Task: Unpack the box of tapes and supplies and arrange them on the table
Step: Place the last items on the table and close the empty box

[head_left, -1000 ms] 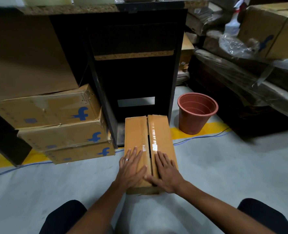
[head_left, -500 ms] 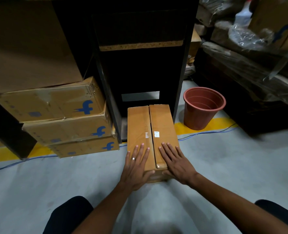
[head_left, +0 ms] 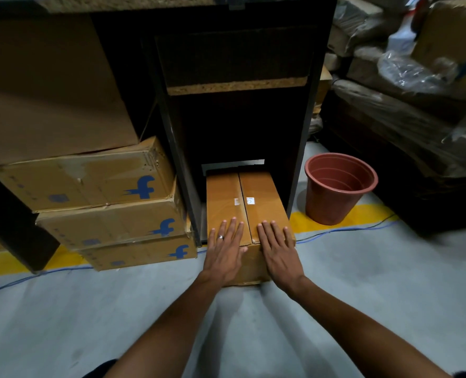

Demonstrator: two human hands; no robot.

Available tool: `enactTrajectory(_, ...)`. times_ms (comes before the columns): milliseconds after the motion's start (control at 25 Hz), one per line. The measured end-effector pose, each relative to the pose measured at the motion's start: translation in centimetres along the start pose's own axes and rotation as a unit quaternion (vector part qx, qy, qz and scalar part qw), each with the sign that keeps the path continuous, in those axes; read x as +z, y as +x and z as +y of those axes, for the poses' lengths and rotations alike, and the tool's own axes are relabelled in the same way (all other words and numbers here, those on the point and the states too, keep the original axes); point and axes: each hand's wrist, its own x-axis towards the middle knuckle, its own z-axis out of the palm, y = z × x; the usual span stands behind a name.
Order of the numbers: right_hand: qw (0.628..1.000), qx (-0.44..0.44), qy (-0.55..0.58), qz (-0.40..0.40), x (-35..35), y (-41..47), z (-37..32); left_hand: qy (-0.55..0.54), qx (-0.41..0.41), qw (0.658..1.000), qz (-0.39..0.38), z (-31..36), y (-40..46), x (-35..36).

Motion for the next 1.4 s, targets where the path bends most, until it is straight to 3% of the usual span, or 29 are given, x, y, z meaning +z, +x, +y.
enactTrajectory(520, 0.999, -0.013, -0.03, -0.002, 0.4, 10.7, 1.4, 0.052, 0.004, 0.999, 0.0, -3.2, 6.7, 1.8)
enactTrajectory(760, 0.998, -0.016, 0.017, 0.05, 1.7, 10.0, 0.6, 0.069, -0.004, 0.997, -0.028, -4.2, 8.6, 2.3)
enactTrajectory(1400, 0.997, -0.057, 0.003, -0.043, 0.6, 14.7, 1.7, 0.072, 0.008, 0.99, -0.124, -6.8, 13.4, 0.0)
